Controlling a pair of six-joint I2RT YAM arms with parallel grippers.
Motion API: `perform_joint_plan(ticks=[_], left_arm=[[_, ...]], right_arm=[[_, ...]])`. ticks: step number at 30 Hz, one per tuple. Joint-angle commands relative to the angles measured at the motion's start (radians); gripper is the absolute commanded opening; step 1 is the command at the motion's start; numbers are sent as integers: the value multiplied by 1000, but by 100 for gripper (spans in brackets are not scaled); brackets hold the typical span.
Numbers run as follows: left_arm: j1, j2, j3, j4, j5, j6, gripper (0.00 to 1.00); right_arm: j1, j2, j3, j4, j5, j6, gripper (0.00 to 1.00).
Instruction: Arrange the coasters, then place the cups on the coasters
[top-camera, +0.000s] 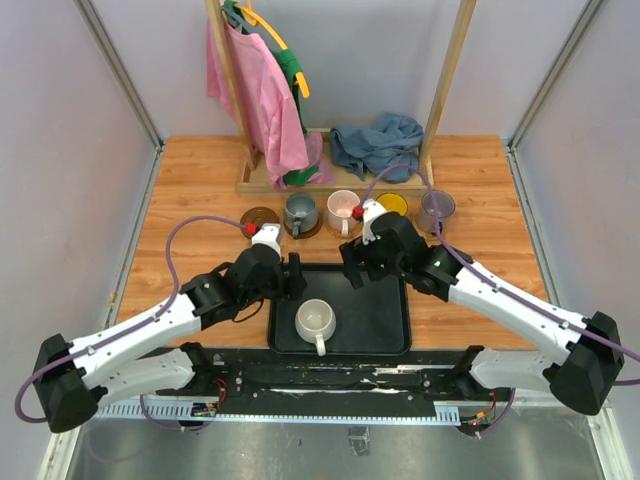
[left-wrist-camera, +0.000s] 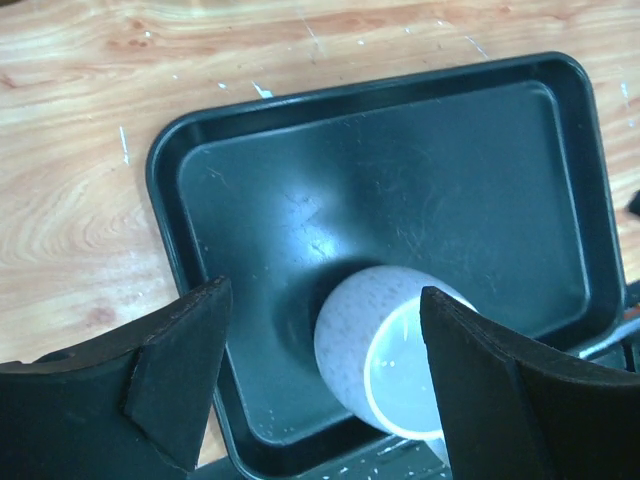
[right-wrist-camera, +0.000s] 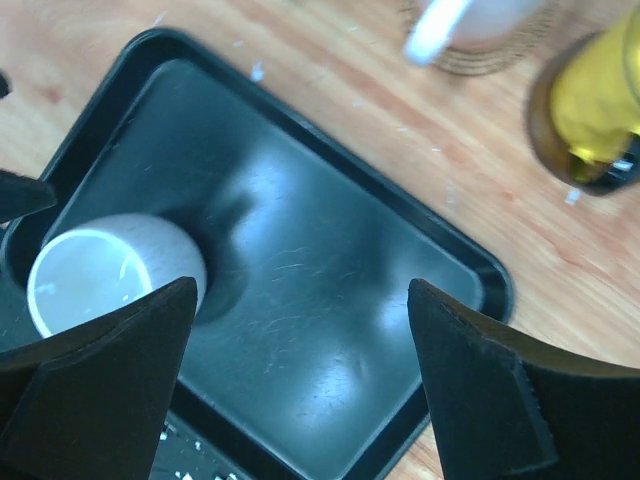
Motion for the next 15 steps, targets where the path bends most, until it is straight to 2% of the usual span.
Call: perform_joint_plan(ticks=[1,5,11,15], left_arm=[[-45,-83,-45,-16,-30,-71,79],[-60,-135,-69,-55,-54,-118,75],[-75,-189,-80,-215,-247,-278,56],[-75,-195,-76,-269,-304,-330,55]], right_arm=[[93,47,23,12,-102,-92,87],[180,146,87,-11,-72,-155,87],[228,252,146,-13,-93,-193,85],[230,304,171,-8,-121,-206,84]])
